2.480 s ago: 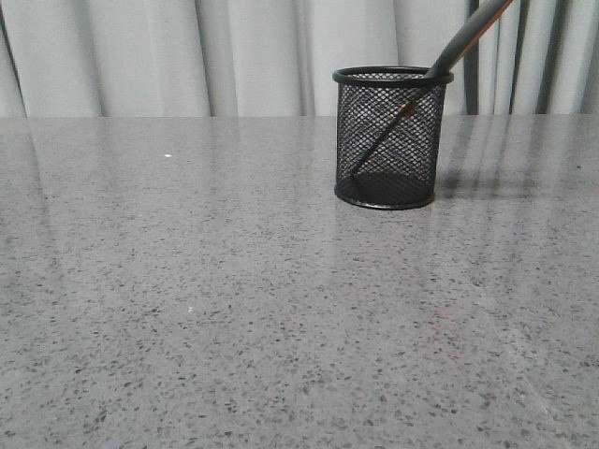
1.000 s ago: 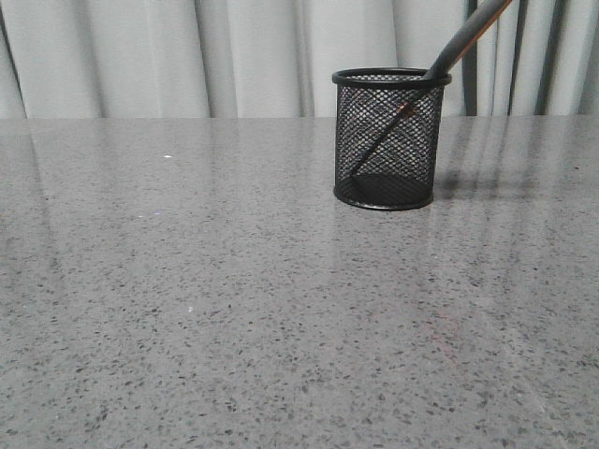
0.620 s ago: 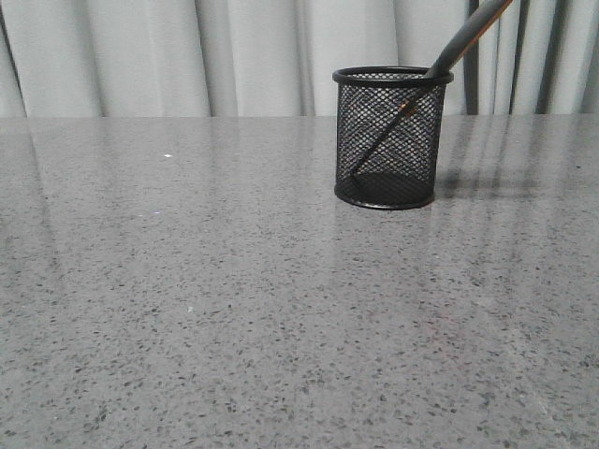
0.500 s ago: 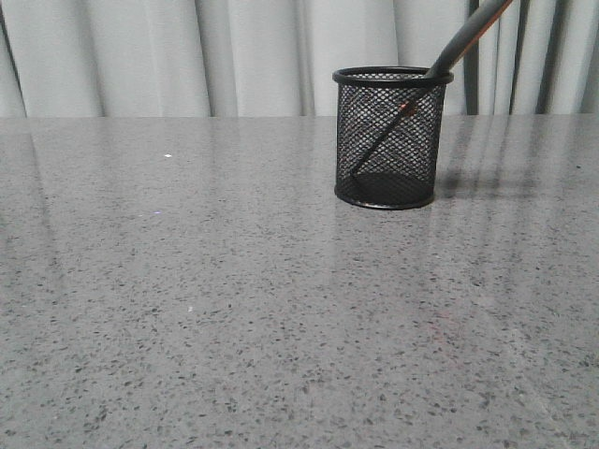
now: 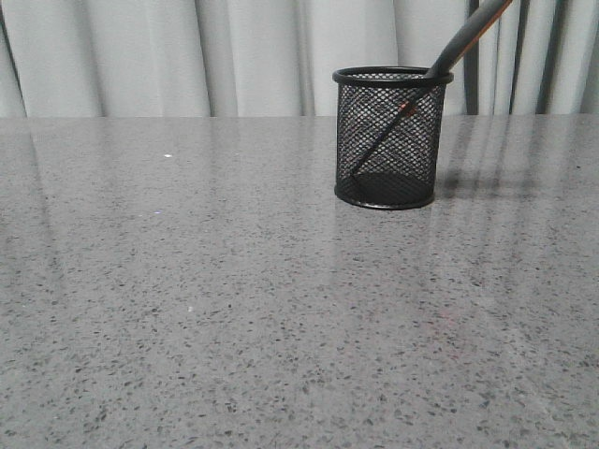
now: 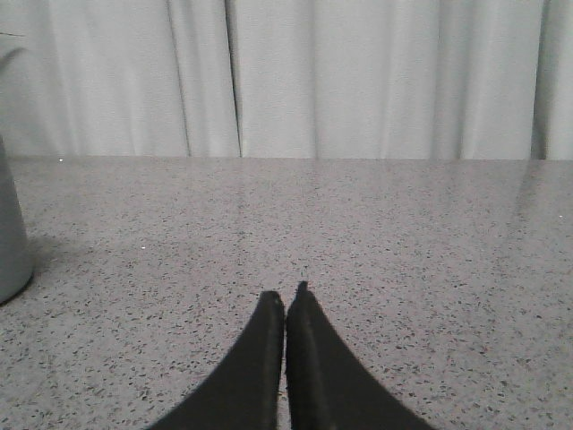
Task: Put scissors into bucket
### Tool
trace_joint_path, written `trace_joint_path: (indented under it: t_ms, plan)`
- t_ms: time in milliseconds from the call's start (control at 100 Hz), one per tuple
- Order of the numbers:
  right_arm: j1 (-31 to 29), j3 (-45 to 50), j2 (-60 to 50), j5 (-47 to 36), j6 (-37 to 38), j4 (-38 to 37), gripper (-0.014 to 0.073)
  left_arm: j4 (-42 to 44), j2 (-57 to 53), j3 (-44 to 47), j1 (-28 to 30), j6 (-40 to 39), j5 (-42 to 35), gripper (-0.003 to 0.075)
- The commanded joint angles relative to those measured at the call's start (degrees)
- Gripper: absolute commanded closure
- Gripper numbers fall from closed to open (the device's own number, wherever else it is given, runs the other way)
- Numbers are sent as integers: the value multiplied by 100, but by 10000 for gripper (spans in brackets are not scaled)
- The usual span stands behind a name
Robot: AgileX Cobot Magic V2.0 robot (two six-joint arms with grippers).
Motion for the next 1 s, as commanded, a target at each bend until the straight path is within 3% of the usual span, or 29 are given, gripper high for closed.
trace_joint_path:
  t_ms: [0,130,250,370,440,580,620,810,990]
  plan:
    - [-34,-148,56,-420,-83,57,648,-56,-141,160,-49,-72,-458,741]
    - [-34,-61,56,-575,-83,-61,648,-56,-141,160,-49,-72,-458,741]
    - [-34,411,56,-1278,1,-353,648,-56,-141,160,-49,-72,-458,741]
    - [-60,888,56,-1616,1504,-2012,648,-56,-141,160,-49,-72,-458,741]
    - [-60,1144,18,-1864,1938,-2491,648,-56,-141,160,-49,-72,-458,741]
    - [-60,1669,-222,-2021,1949,-2504,648,-56,-141,160,-49,-72,-458,741]
    - [-60,1641,-336,-1578,1977,-2538,648,-56,-141,160,-49,-72,-458,741]
    - [-70,1653,-614,-999,1977,-2925,648,-56,-129,160,-49,-72,-458,741]
    - [-70,1653,-614,-1142,1977,-2925,648,-56,-129,160,-49,-72,-458,741]
